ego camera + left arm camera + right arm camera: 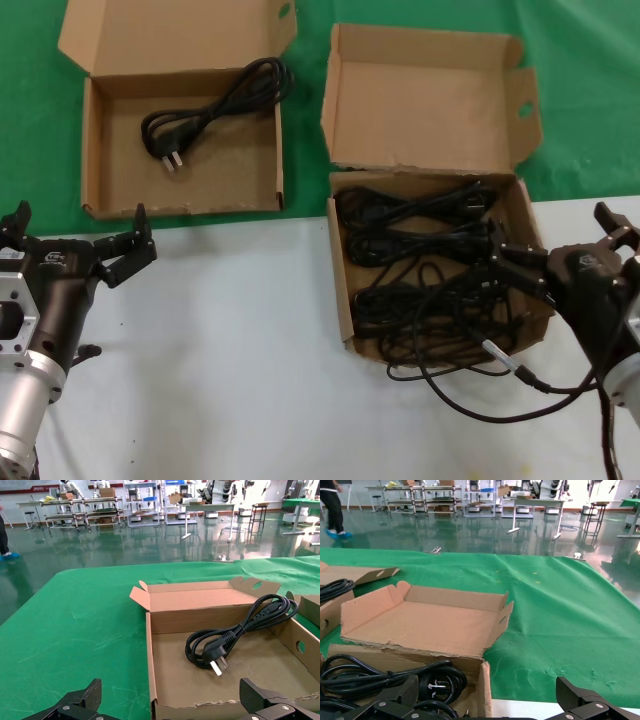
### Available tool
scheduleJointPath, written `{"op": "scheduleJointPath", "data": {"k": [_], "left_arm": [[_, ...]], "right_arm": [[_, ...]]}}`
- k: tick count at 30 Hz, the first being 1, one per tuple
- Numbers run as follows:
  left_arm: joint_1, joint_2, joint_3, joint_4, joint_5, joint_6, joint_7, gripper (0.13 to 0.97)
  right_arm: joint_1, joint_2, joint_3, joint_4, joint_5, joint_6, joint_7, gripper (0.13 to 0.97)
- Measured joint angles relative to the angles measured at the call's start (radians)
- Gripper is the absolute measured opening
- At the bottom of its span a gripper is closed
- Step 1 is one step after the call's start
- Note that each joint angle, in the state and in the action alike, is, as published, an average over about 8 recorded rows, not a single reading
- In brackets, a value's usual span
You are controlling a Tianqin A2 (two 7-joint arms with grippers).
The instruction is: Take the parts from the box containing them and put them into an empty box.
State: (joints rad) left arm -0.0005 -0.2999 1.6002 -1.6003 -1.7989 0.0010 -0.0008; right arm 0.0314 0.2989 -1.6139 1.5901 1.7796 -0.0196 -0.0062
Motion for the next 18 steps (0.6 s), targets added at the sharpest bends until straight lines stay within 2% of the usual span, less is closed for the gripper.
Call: {"op": "scheduleJointPath", "data": {"k": [18], "left_arm": [[0.000,0.000,0.000,0.000,0.000,0.000,0.000,0.966]], "right_arm": [[0.000,0.000,0.000,0.000,0.000,0.000,0.000,0.966]]}}
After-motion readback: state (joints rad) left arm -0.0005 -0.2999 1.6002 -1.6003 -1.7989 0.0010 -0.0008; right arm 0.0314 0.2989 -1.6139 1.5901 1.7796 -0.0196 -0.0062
